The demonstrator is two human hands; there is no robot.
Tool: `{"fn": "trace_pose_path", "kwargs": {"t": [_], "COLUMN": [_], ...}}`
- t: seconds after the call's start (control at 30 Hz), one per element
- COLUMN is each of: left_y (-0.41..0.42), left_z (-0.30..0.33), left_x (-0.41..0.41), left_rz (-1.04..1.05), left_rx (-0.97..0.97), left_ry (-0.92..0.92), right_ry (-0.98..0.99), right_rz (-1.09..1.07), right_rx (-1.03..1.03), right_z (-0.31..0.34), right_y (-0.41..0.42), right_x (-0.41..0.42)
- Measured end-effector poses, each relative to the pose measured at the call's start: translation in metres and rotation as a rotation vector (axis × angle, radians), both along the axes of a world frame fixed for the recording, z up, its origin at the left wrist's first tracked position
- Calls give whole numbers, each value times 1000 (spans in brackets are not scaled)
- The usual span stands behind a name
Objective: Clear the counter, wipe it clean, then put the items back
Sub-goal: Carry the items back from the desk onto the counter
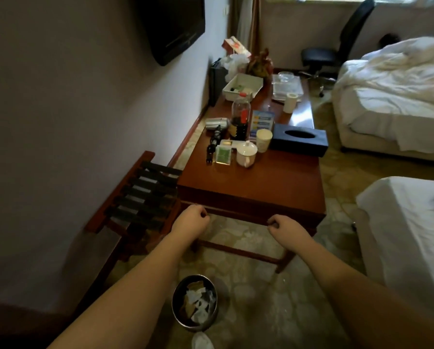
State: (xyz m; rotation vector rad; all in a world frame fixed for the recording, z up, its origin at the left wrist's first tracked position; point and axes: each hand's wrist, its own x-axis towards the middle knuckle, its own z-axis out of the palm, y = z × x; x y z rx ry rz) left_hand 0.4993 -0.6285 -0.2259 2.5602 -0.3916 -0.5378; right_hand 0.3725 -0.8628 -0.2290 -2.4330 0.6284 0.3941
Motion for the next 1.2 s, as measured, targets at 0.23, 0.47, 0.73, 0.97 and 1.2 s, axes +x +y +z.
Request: {"fn": "trace_pose_path", "kwargs": {"t": [0.23, 0.47, 0.73, 0.97, 1.2], "left_y": [-50, -93, -138, -193, -217], "left_z": [24, 30, -2, -34, -59], "left_x": [91, 150, 219, 280, 320], "left_rz": [-77, -123, 19, 27, -207], "left_rx": [-34, -49, -93, 77, 335], "left_ry": [-26, -38, 15, -52, 8], "right_ry": [-26, -57, -35, 66, 194], "right_rz": [-155, -270, -333, -389, -437], "right_rx": [-43, 14, 232, 471, 809], "right_z": [23, 25, -6, -37, -71], "right_y": [-31, -54, -102, -132, -145], "right_x": [77, 132, 206, 271, 303]}}
